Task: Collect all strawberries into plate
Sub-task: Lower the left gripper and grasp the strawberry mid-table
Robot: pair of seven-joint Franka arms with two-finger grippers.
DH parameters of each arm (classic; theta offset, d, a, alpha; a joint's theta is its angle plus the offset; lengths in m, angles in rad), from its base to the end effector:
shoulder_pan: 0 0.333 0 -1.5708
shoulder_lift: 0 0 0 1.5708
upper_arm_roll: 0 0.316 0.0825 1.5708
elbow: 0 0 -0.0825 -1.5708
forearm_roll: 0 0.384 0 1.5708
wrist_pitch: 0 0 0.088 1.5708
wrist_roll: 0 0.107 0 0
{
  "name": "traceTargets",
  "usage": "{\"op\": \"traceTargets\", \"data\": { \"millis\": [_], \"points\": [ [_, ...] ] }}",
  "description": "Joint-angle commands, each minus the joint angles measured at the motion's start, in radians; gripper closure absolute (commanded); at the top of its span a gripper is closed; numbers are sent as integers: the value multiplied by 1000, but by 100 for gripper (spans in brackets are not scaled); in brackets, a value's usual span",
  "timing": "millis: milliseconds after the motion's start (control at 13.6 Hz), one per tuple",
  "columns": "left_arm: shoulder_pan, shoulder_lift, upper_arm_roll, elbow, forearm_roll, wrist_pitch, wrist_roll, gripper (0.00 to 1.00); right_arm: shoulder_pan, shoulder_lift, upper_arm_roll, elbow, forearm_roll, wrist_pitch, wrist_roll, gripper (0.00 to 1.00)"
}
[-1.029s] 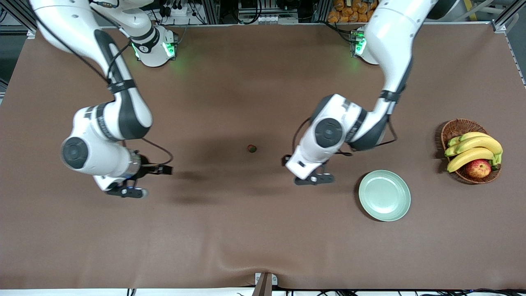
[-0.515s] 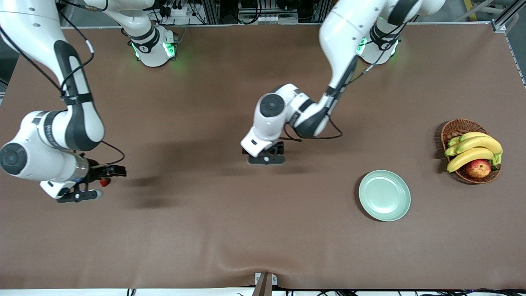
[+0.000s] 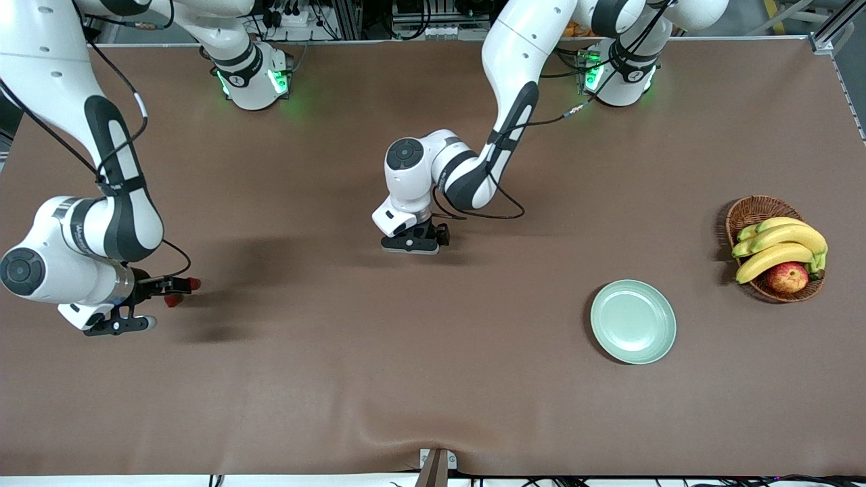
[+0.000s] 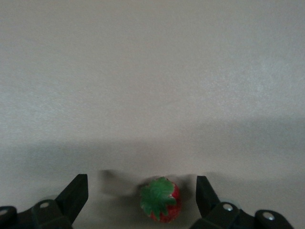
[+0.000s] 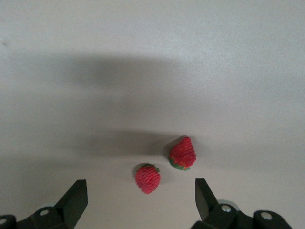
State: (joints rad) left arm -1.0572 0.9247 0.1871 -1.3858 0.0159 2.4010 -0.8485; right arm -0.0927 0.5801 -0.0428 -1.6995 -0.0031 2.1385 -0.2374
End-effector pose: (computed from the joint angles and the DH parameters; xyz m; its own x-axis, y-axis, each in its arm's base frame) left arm 0.4543 -0.5847 0.1690 0.9763 -0.1148 0.1836 -0.1104 -0.9933 -0.0340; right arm 0.6538 -0.0867 0.2468 0.9839 0.1083 -0.1424 0.1083 -0.9941 -0.0079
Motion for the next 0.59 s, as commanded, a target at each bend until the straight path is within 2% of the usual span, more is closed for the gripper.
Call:
{"op": "traceTargets", "data": {
  "millis": [0, 147, 221, 294, 368, 441, 515],
  "points": [
    [-20, 28, 20, 39, 29, 4, -37, 0, -21, 29, 21, -6, -26, 30, -8, 0],
    [-23, 31, 20, 39, 29, 4, -44, 0, -29, 37, 21, -29, -24, 32, -8, 0],
    [-23, 29, 20, 39, 29, 4, -49, 7, -27, 46, 21, -34, -24, 32, -7, 0],
    [-23, 29, 20, 37, 29, 4, -79, 29, -29, 52, 21, -37, -24, 31, -7, 0],
    [-23, 28, 18, 37, 29, 4, -95, 61, -30, 53, 21, -37, -24, 20, -7, 0],
    [-23, 26, 18, 37, 27, 3, -101, 100, -30, 52, 21, -43, -24, 18, -4, 0],
    [-23, 25, 18, 37, 29, 3, -104, 100, -29, 52, 21, -42, -24, 15, -3, 0]
  ]
}}
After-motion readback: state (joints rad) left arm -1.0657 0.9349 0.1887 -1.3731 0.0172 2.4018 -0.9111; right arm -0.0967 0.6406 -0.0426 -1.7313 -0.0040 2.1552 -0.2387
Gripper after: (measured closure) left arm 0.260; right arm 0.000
